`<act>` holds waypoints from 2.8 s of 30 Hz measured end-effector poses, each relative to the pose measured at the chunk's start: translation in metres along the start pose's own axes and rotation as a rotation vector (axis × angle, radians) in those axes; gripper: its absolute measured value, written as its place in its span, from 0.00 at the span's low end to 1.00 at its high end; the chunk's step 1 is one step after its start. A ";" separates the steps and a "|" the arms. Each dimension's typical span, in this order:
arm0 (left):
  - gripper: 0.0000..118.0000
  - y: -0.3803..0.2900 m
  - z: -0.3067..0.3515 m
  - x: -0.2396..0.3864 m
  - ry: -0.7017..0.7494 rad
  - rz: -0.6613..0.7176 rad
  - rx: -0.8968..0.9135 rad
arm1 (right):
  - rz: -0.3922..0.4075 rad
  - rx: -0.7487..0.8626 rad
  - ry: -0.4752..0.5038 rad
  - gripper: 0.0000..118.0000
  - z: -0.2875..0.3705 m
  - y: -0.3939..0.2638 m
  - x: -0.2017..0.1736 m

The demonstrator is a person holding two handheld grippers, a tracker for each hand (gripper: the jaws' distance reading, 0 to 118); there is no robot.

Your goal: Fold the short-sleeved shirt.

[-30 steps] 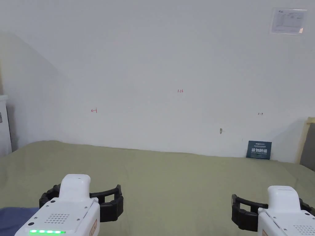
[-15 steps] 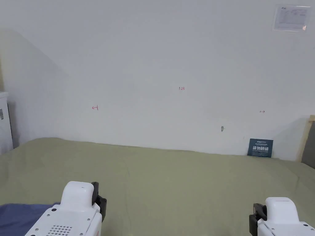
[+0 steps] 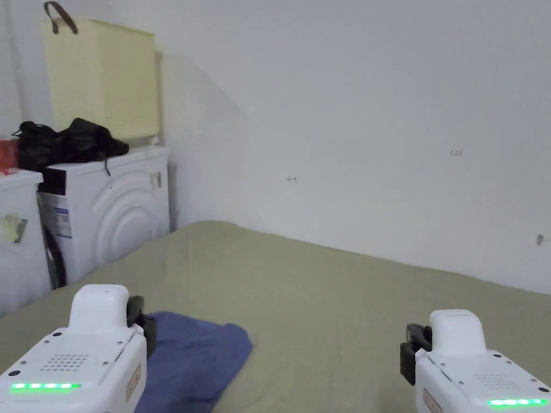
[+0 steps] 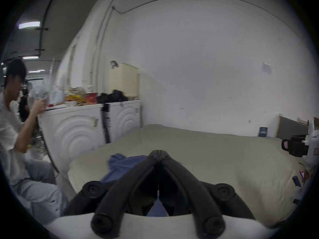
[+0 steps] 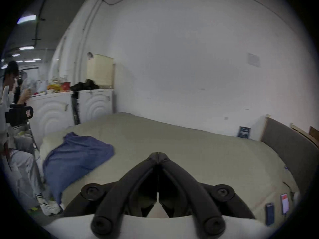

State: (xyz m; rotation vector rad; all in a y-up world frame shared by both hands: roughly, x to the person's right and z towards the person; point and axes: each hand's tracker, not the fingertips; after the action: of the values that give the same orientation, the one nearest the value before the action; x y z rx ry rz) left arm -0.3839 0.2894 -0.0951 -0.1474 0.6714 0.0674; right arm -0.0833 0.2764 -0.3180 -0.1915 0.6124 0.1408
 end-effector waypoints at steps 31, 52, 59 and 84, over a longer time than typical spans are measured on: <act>0.00 0.044 -0.336 -0.003 -0.389 -0.111 -0.847 | 0.027 -0.174 0.138 0.00 -0.112 -0.044 -0.064; 0.86 -0.122 -0.459 0.000 -0.382 -0.026 -1.246 | 0.002 -0.319 0.194 0.00 -0.187 -0.090 -0.093; 0.05 -0.108 -0.449 -0.007 -0.365 -0.018 -1.202 | 0.002 -0.348 0.169 0.00 -0.181 -0.103 -0.083; 0.03 0.076 -0.307 0.281 -0.899 -0.190 -0.835 | -0.084 -0.353 -0.320 0.00 -0.024 -0.085 0.136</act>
State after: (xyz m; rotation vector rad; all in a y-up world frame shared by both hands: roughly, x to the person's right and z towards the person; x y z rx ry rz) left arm -0.3613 0.3200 -0.5164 -0.9215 -0.3087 0.2136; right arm 0.0295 0.1991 -0.4045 -0.5246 0.2561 0.1929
